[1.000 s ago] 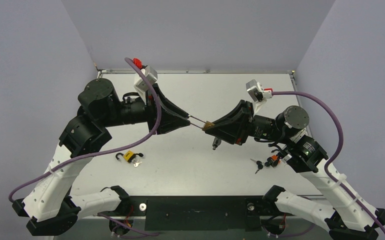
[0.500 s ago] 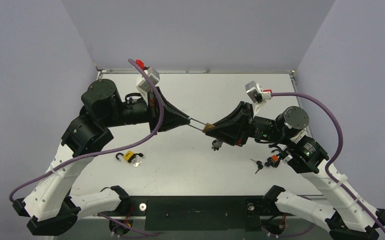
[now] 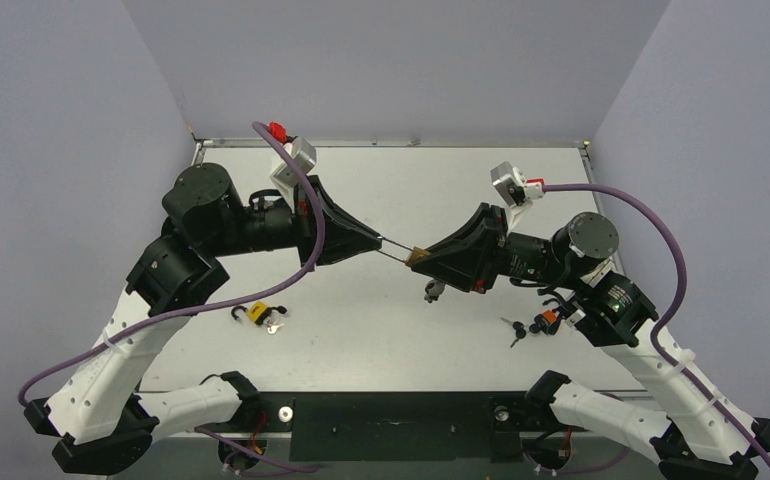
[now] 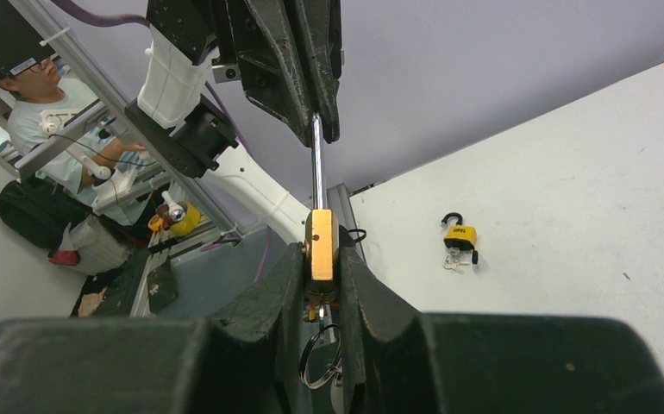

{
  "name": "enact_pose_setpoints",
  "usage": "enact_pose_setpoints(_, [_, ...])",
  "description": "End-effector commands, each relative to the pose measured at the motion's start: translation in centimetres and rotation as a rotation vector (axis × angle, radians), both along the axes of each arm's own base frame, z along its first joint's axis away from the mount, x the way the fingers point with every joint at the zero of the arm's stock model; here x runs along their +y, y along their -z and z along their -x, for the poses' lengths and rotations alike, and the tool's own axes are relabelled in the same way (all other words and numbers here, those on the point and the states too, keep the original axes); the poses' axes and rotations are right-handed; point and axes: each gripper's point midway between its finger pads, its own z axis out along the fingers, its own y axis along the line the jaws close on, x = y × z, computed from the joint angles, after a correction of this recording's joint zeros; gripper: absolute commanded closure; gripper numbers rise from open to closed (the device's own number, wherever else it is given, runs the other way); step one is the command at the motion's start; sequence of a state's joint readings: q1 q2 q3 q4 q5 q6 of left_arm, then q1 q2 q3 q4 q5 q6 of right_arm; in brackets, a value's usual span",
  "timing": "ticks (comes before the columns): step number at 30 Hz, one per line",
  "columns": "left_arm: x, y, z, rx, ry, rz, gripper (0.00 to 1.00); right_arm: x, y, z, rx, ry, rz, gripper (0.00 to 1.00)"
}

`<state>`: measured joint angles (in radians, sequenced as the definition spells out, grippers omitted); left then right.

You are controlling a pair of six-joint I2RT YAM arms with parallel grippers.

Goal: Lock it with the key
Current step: Lock the lock.

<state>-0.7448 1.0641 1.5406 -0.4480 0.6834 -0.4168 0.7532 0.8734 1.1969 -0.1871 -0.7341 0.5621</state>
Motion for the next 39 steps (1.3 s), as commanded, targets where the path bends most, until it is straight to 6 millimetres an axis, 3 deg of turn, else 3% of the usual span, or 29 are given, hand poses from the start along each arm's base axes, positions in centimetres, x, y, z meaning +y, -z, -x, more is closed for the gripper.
enact_pose_setpoints(1, [-1.1, -0.9, 1.9, 0.003, 0.098, 0.054, 1.00, 0.1, -3.3, -0.3, -0.080, 0.016, -0.099, 1.00])
enact_pose_setpoints(8, [-1.9, 0.7, 1.7, 0.046, 0.092, 0.032, 1.00, 0.5, -3.6, -1.2, -0.065, 0.042, -0.125, 1.00])
enact_pose_setpoints(18, [-2.3, 2.3, 1.7, 0.070, 0.074, -0.008, 1.00, 0.5, -6.0, -1.8, -0.094, 0.073, -0.204, 1.00])
enact_pose_setpoints(32, [-3.0, 2.7, 2.4, 0.078, 0.095, -0.015, 1.00, 1.7, -5.4, -2.6, -0.079, 0.077, -0.179, 1.00])
enact_pose_setpoints(36, [-2.7, 2.8, 0.9, 0.084, -0.008, -0.024, 1.00, 1.4, -4.6, -3.0, -0.088, 0.103, -0.148, 1.00])
enact_pose_setpoints(38, [-2.0, 2.5, -0.6, 0.085, -0.107, -0.022, 1.00, 1.1, -4.0, -3.2, -0.097, 0.119, -0.134, 0.92])
enact_pose_setpoints(39, [-1.6, 2.2, -1.6, 0.083, -0.167, -0.016, 1.00, 0.9, -4.0, -3.1, -0.105, 0.121, -0.134, 0.78])
